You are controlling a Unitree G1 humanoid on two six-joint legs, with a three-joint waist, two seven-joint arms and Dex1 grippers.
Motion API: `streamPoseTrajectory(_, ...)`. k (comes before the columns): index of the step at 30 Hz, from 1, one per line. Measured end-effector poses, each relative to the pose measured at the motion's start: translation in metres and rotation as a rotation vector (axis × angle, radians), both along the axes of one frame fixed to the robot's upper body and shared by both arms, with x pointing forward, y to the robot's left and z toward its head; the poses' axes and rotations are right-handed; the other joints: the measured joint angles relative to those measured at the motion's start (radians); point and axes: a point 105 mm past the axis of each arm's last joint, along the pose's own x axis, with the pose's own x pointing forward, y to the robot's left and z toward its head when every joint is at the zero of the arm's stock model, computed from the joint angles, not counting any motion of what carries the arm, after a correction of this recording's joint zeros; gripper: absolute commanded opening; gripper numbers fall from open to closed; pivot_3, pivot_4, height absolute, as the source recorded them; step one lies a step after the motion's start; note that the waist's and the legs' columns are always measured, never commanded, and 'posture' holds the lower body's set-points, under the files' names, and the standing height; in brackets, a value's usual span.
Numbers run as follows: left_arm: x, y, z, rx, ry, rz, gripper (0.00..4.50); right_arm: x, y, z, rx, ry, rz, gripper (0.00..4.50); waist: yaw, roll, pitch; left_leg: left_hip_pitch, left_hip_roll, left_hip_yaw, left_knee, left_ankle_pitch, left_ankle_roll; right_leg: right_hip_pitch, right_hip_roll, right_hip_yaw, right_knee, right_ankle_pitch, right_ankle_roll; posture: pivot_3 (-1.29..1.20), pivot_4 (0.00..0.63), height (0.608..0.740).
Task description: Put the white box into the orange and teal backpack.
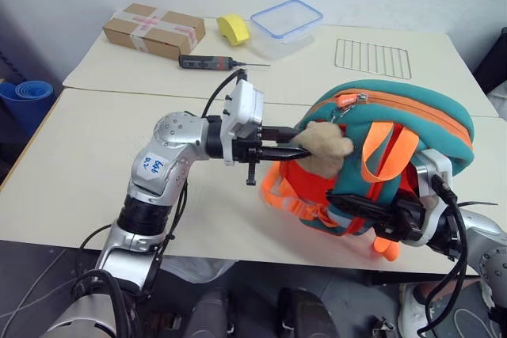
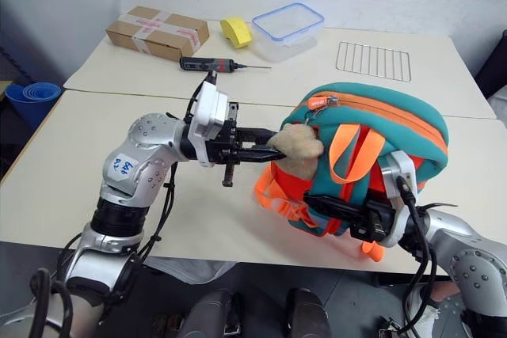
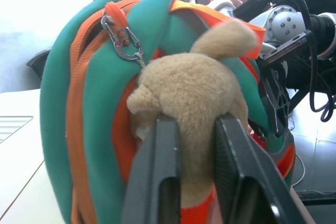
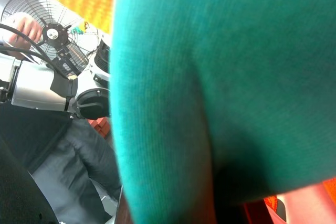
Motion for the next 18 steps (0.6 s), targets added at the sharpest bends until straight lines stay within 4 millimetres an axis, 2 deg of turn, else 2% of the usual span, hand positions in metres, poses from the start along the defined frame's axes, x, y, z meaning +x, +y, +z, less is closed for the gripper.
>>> streamPoseTrajectory(5,0.035,0.048,0.038,0.004,0.008,0.168,0.19,-0.001,-0.007,-0.004,0.017,0.009,-0.047,0.00,-0.003,0.000,0.000,0.000,0.000,0.001,-0.001,0.000,-0.001,-0.001,0.002,-0.001,0.002,0.000,0.000,0.00,0.150,0.740)
streamPoseTrajectory(7,0.044,0.063,0.041,0.035,0.009,0.215,0.19,-0.001,-0.010,-0.004,0.019,0.010,-0.061,0.00,-0.002,0.000,0.000,0.000,-0.001,0.001,-0.001,0.000,0.000,-0.001,0.003,-0.002,0.002,0.000,0.000,0.00,0.150,0.740)
streamPoseTrajectory(12,0.072,0.080,0.012,0.140,0.022,0.338,0.19,0.000,-0.015,-0.003,0.043,0.002,-0.111,0.00,0.001,0.000,0.000,0.000,-0.002,0.002,-0.001,0.000,0.000,-0.001,0.003,-0.002,0.002,0.000,0.000,0.00,0.150,0.740)
streamPoseTrajectory(14,0.078,0.081,-0.001,0.185,0.017,0.358,0.19,0.001,-0.016,-0.004,0.054,0.001,-0.125,0.00,0.000,0.000,0.000,0.000,-0.001,0.002,-0.001,0.000,0.001,-0.001,0.003,-0.001,0.002,0.000,0.001,0.00,0.150,0.740)
streamPoseTrajectory(17,0.076,0.073,-0.033,0.254,0.037,0.329,0.19,0.001,-0.017,-0.007,0.067,0.016,-0.145,0.00,0.000,0.000,0.000,0.000,-0.001,0.002,-0.001,-0.001,0.001,-0.001,0.002,0.000,0.002,0.000,0.000,0.00,0.150,0.740)
streamPoseTrajectory(18,0.073,0.069,-0.051,0.277,0.072,0.307,0.19,0.000,-0.019,-0.009,0.074,0.019,-0.158,0.00,0.000,0.000,0.000,0.000,-0.001,0.002,-0.001,-0.001,0.001,-0.001,0.002,0.000,0.002,0.000,0.001,0.00,0.150,0.740)
